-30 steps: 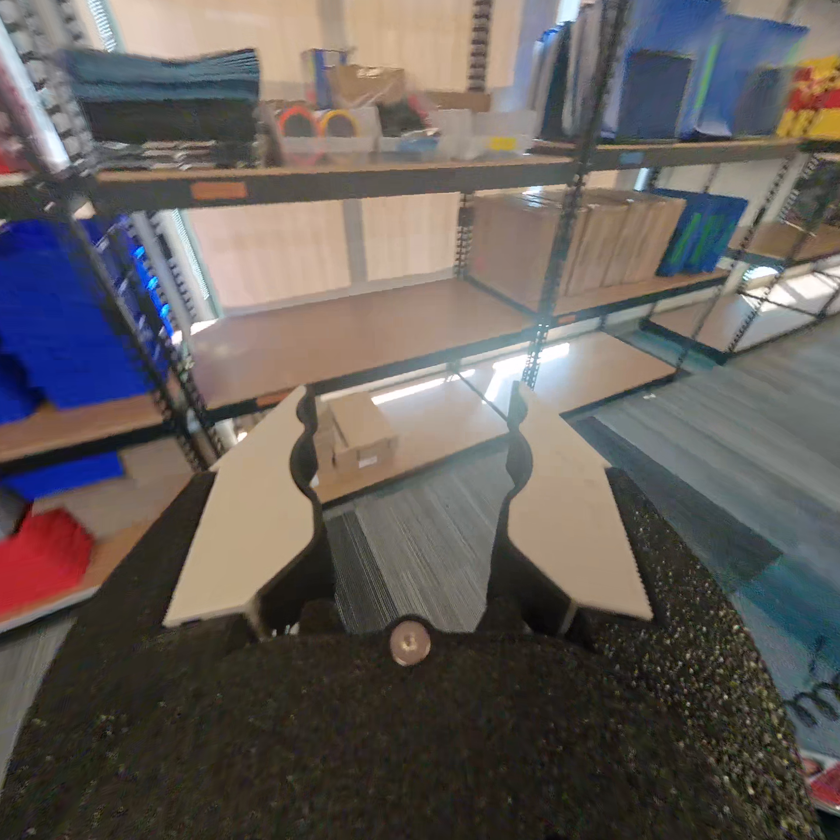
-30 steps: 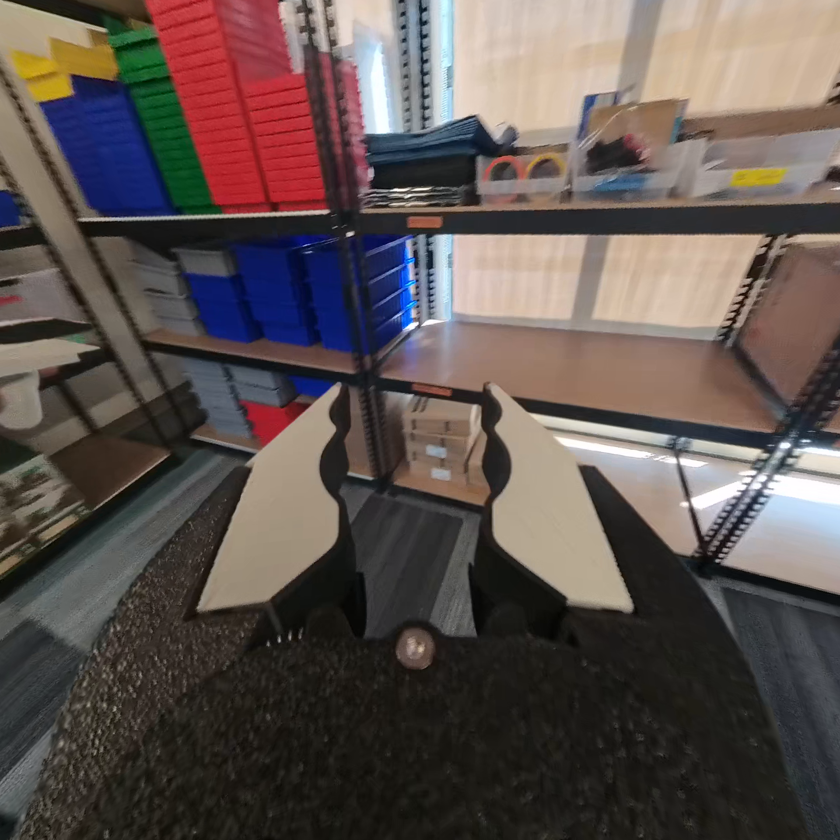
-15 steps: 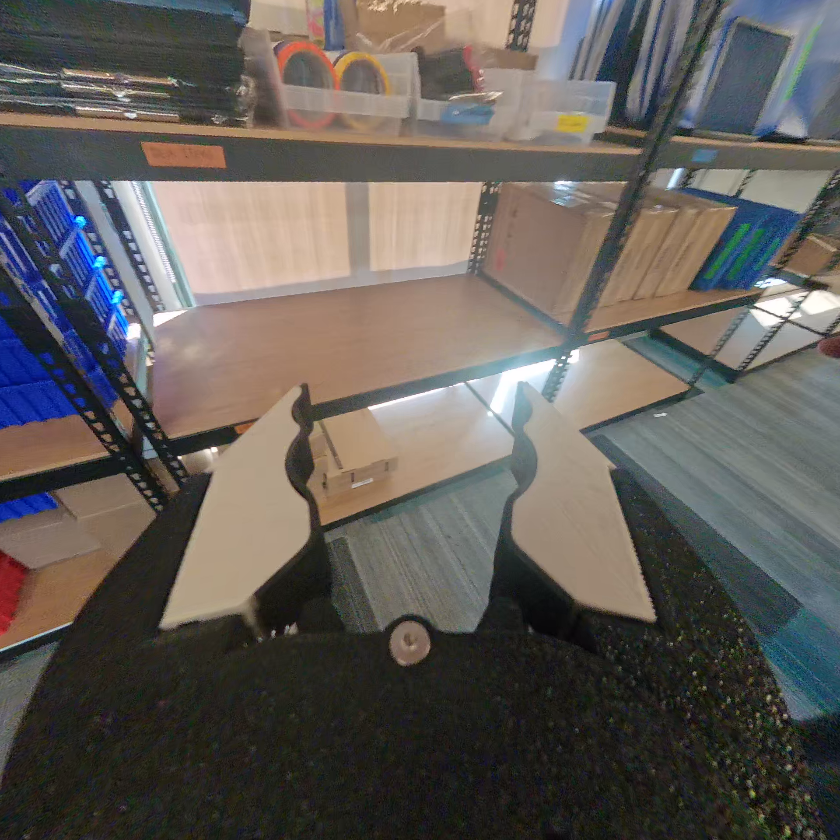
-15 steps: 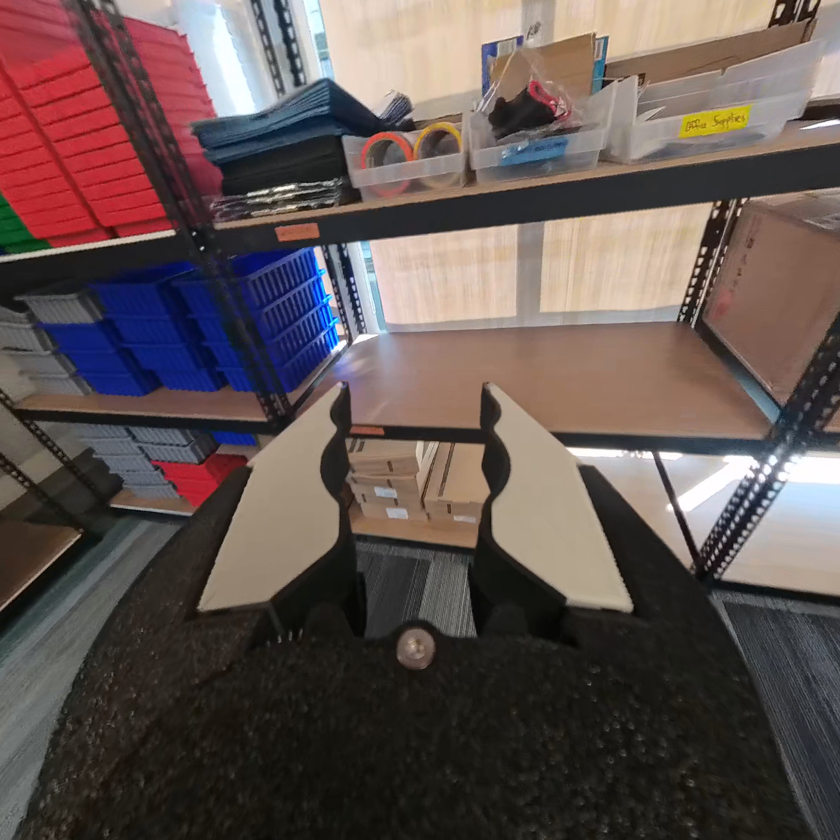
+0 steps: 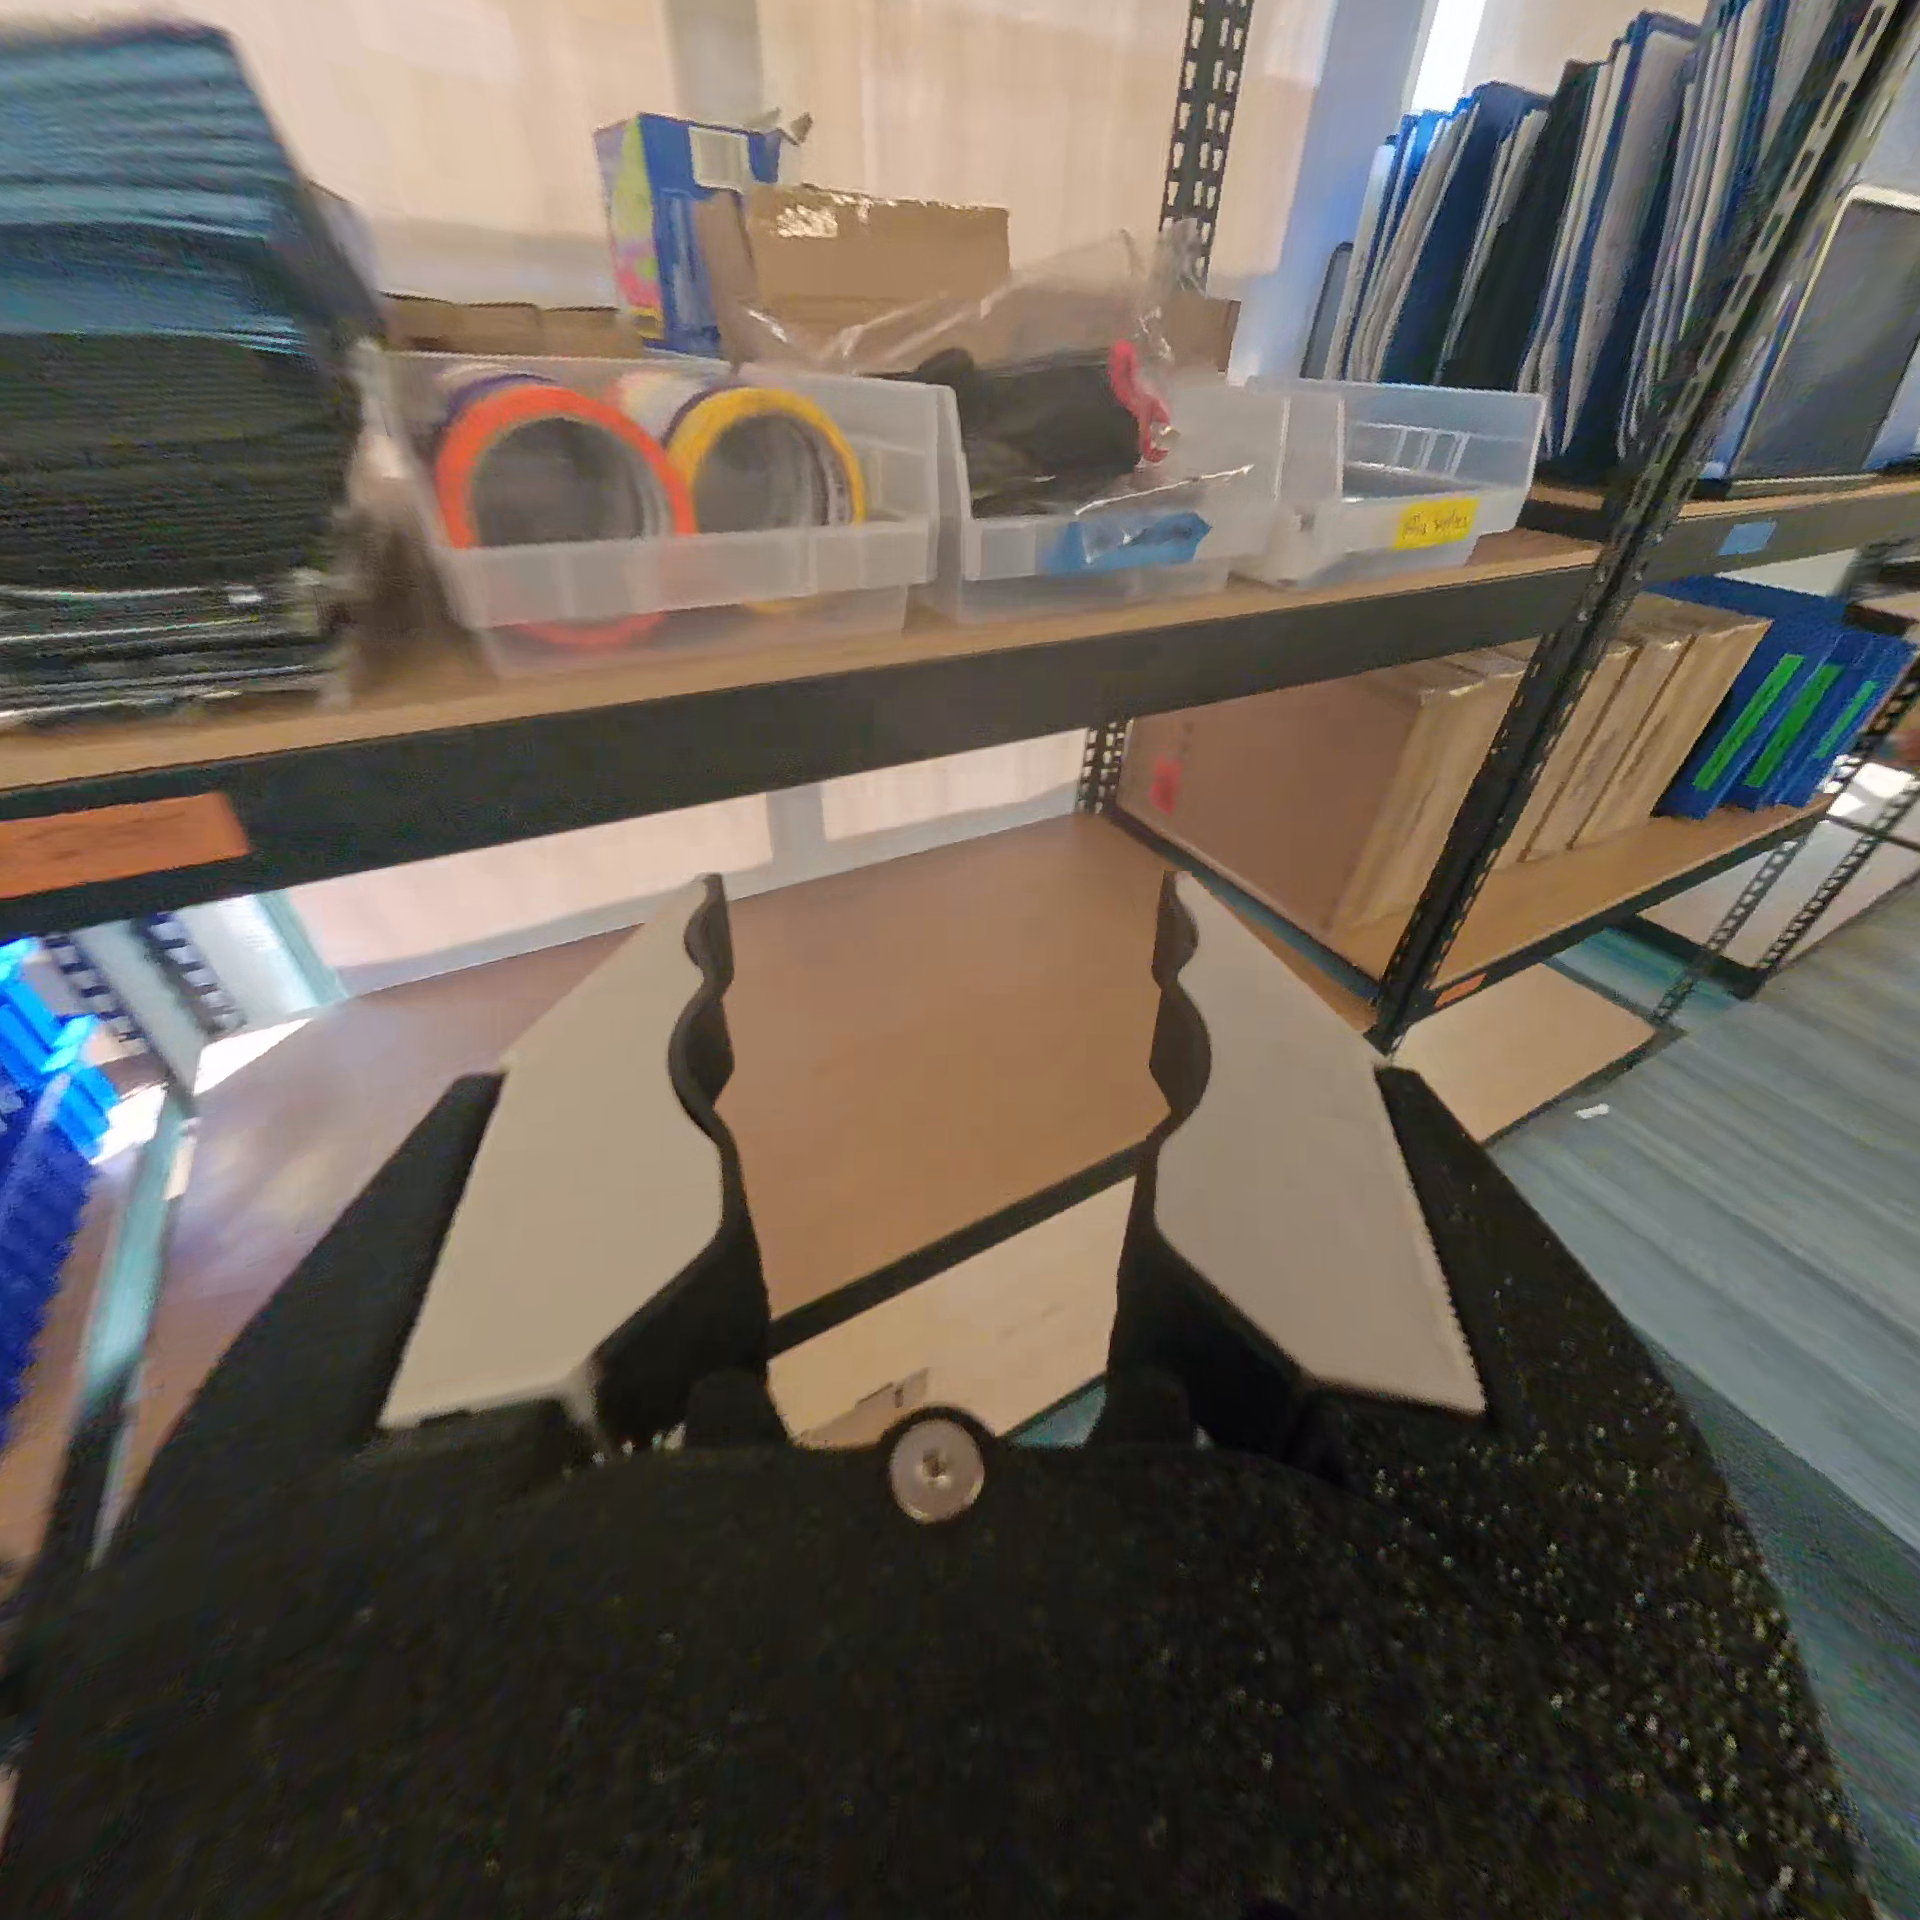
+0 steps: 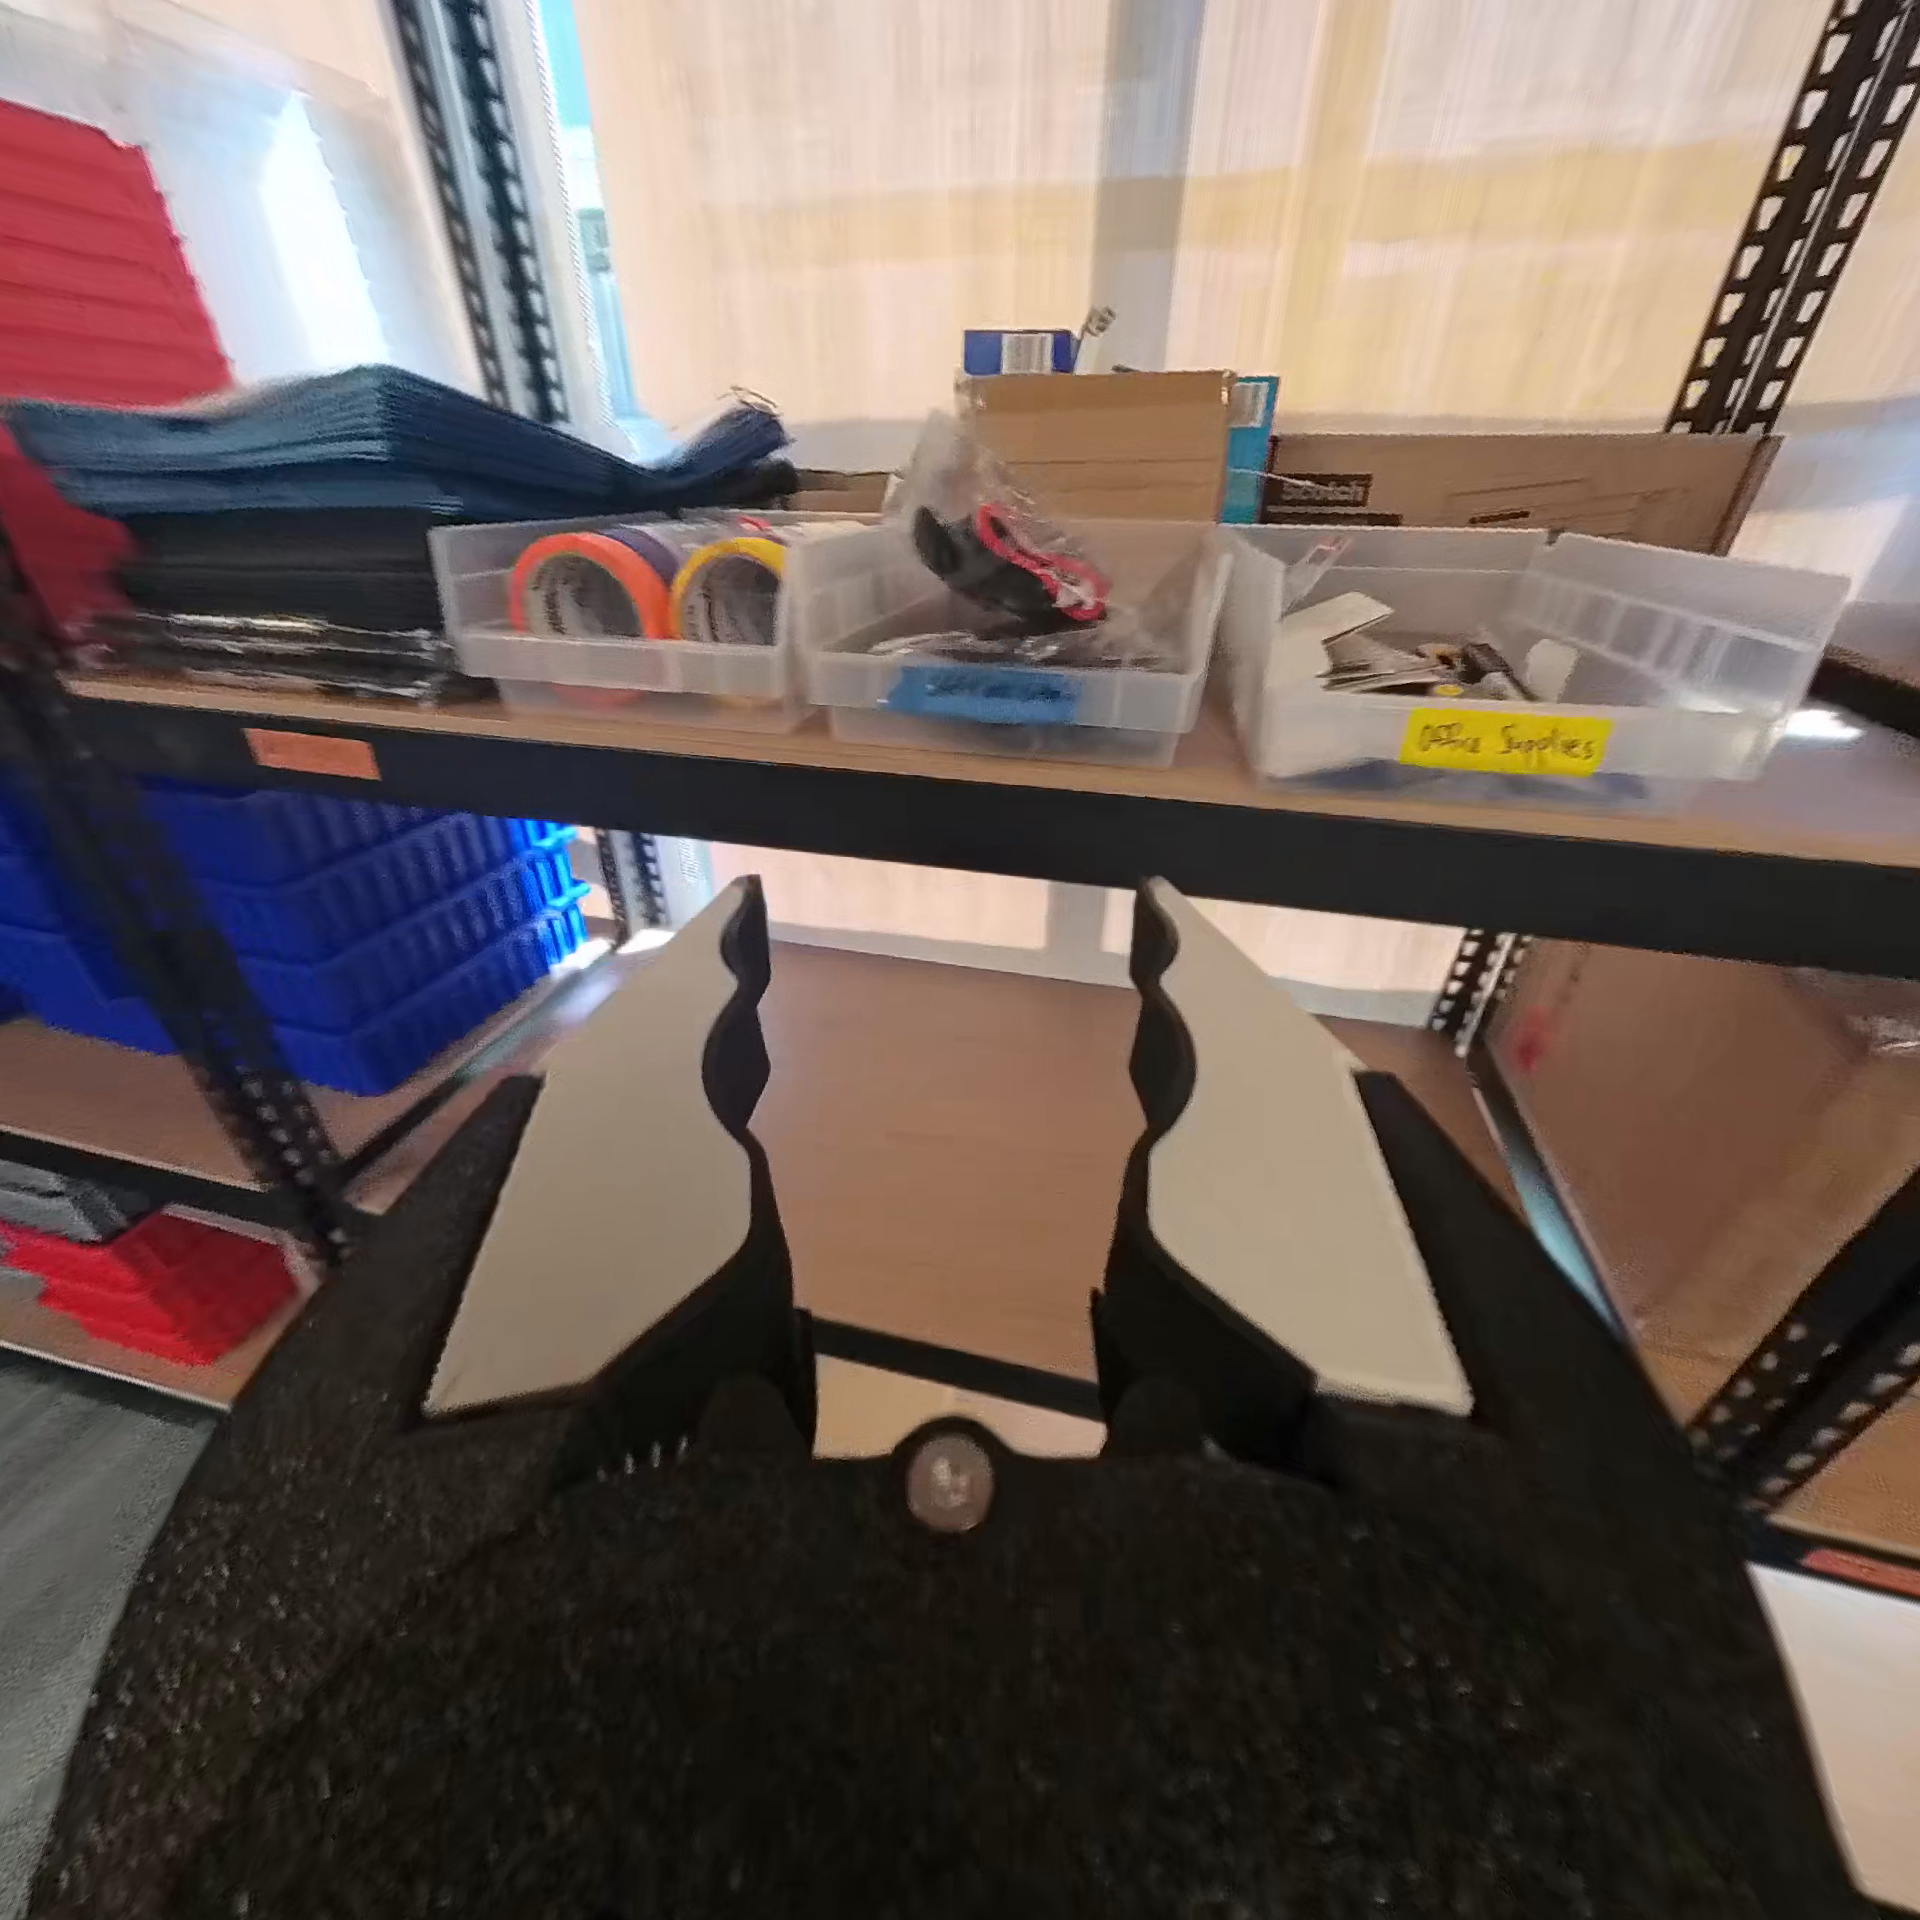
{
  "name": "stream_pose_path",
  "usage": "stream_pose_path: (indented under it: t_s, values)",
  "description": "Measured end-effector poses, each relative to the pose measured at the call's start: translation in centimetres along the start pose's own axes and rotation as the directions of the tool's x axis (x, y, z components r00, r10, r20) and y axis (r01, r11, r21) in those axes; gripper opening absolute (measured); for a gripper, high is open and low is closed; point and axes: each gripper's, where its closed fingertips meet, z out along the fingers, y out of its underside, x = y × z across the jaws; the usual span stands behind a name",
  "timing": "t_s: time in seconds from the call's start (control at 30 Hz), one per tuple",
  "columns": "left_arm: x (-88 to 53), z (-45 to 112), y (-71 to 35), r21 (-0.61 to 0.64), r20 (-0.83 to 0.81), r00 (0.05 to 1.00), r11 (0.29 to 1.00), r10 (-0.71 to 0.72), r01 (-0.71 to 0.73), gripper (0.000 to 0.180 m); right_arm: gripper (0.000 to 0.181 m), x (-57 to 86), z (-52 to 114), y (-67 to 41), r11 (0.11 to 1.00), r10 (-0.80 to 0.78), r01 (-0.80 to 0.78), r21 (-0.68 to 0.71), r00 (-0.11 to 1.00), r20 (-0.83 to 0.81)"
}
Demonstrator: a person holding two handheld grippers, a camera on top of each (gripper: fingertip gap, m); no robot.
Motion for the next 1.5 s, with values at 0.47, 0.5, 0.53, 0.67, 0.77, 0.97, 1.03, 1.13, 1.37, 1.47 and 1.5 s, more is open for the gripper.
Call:
stream_pose_path:
  t_s: [0.47,0.5,0.53,0.67,0.77,0.97,1.03,1.13,1.37,1.47,1.5]
  values:
    - [6.5,27.6,-5.9,0.097,-0.226,0.941,0.967,0.253,-0.236,0.08,0.07,21.3,11.9,0.1,0.984,-0.15,0.125,-0.126,0.966,-0.212]
    - [6.9,28.5,-6.1,0.086,-0.225,0.937,0.963,0.267,-0.254,0.08,0.07,22.4,12.0,0.2,0.988,-0.123,0.099,-0.121,0.969,-0.215]
    - [7.1,29.1,-6.2,0.075,-0.217,0.936,0.961,0.276,-0.266,0.08,0.07,23.4,12.3,0.4,0.991,-0.093,0.07,-0.112,0.972,-0.214]
    - [7.8,31.5,-5.8,0.008,-0.154,0.95,0.962,0.271,-0.274,0.079,0.069,26.8,13.9,1.1,0.992,-0.084,0.067,-0.11,0.985,-0.151]
    - [9.2,33.3,-5.7,-0.036,-0.072,0.965,0.967,0.251,-0.254,0.079,0.069,29.3,15.5,1.5,0.988,-0.121,0.116,-0.105,0.992,-0.038]
    - [10.6,34.8,-5.5,-0.096,0.265,0.958,0.992,0.11,-0.087,0.087,0.07,34.5,16.2,1.4,0.989,-0.087,0.107,-0.1,0.978,0.188]
    - [11.1,34.4,-5.1,-0.111,0.327,0.941,0.992,0.088,-0.054,0.088,0.07,36.2,16.0,1.5,0.989,-0.071,0.098,-0.109,0.972,0.225]
    - [12.5,33.9,-4.7,-0.113,0.376,0.925,0.994,0.05,-0.007,0.088,0.07,38.1,15.4,1.8,0.99,-0.049,0.082,-0.112,0.961,0.271]
    - [18.4,33.8,-3.2,-0.116,0.352,0.935,0.989,-0.047,0.093,0.093,0.07,39.4,15.1,2.3,0.995,-0.01,0.047,-0.093,0.931,0.365]
    - [20.1,33.2,-2.3,-0.138,0.342,0.938,0.985,-0.052,0.105,0.097,0.07,38.5,15.0,2.5,0.995,0.011,0.029,-0.092,0.913,0.408]
    - [20.4,32.7,-2.2,-0.141,0.348,0.936,0.985,-0.049,0.104,0.097,0.07,38.1,14.9,2.6,0.995,0.012,0.032,-0.095,0.906,0.424]
